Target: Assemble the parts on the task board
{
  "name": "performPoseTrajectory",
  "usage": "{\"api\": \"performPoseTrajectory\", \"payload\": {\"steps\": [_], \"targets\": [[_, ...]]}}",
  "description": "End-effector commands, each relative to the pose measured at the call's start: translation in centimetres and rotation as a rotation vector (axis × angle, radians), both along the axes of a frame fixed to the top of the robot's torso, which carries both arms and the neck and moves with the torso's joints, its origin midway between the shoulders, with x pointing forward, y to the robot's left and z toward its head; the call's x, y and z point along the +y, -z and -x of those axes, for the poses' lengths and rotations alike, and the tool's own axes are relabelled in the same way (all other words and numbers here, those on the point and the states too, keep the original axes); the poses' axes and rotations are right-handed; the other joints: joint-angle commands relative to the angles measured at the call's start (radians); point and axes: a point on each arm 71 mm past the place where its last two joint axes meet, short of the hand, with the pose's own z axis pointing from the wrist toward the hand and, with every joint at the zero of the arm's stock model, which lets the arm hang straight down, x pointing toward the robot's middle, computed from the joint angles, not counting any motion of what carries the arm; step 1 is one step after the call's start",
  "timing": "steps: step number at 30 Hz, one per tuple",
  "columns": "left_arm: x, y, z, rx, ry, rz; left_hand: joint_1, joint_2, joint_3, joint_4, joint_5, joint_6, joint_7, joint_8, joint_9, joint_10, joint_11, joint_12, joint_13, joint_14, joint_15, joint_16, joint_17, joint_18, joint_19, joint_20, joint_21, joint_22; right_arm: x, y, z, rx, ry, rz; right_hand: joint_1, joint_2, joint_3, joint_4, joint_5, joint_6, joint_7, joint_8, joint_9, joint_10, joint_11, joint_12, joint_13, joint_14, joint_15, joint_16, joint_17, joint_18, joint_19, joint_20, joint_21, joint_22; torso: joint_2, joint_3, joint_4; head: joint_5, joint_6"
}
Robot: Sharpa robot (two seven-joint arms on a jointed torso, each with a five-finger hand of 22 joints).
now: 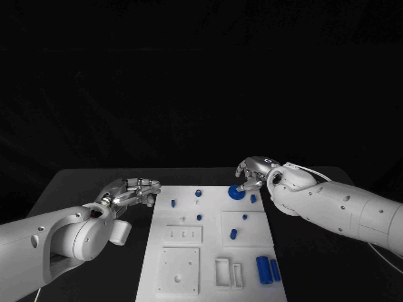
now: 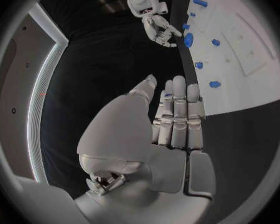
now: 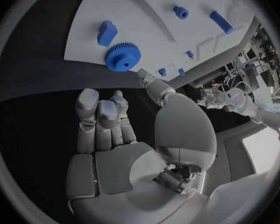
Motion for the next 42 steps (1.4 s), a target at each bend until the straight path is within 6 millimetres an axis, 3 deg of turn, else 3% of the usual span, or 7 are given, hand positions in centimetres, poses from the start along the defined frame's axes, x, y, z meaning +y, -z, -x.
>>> {"api": "performPoseTrajectory", "payload": {"steps": [1,15,28,42], "targets": [[-0.3,-0.1,0.0,-0.002,0.018,0.012,0.006,-0.003,-0.001,0.007,-0.003,0.005,-0.001,-0.006,0.0,0.003,0.007,-0.005,0.001,-0.007,0.004,-0.001,-0.001,0.017,-0.002,-0.001,0.005,0.009,0.0,1.0,0.0,0.058,-0.012,0.018,-0.006,0.003,-0.004,0.0,0.005,-0.026,0.02,-0.004,-0.002,0.03,0.005,0.048,0.026,-0.002,0.007,0.007,0.012,0.091,0.001,-0.011,0.009,0.023,-0.001,-0.0009,0.0014,-0.001,-0.005],[-0.3,0.0,-0.1,0.0,0.02,0.012,0.007,-0.002,-0.002,0.008,-0.003,0.005,-0.001,-0.006,0.0,0.003,0.007,-0.006,0.002,-0.007,0.004,-0.001,-0.001,0.017,-0.003,-0.001,0.005,0.009,-0.2,2.4,-0.1,0.086,-0.003,0.006,0.003,0.017,0.013,0.005,0.019,-0.028,0.02,-0.004,-0.002,0.058,0.006,0.101,0.053,-0.003,0.008,0.012,0.033,0.091,-0.002,-0.016,0.028,0.022,-0.002,-0.0032,0.0002,0.002,-0.013],[-0.3,0.0,0.0,0.001,0.023,0.013,0.007,-0.002,-0.002,0.009,-0.003,0.005,-0.001,-0.006,0.0,0.003,0.007,-0.007,0.003,-0.007,0.004,0.0,-0.002,0.017,-0.003,-0.001,0.006,0.009,-0.1,3.0,-0.2,0.11,-0.002,-0.006,-0.002,0.037,0.055,0.036,0.008,-0.012,0.006,0.007,0.001,0.066,-0.008,0.118,0.058,-0.002,-0.005,0.008,0.048,0.091,-0.007,-0.015,0.043,0.021,-0.003,-0.0046,0.0011,0.002,-0.019],[-0.3,0.0,0.0,0.001,0.024,0.014,0.006,-0.001,-0.003,0.011,-0.004,0.006,-0.001,-0.007,0.0,0.004,0.007,-0.008,0.003,-0.007,0.004,0.0,-0.002,0.017,-0.003,-0.001,0.006,0.009,0.4,3.2,-0.2,0.105,0.007,0.007,-0.02,0.035,0.06,0.054,0.018,-0.002,0.004,0.014,0.003,0.074,-0.01,0.129,0.06,0.001,-0.007,0.006,0.057,0.091,-0.007,-0.016,0.053,0.021,-0.003,-0.0042,0.0005,0.004,-0.023]]}}
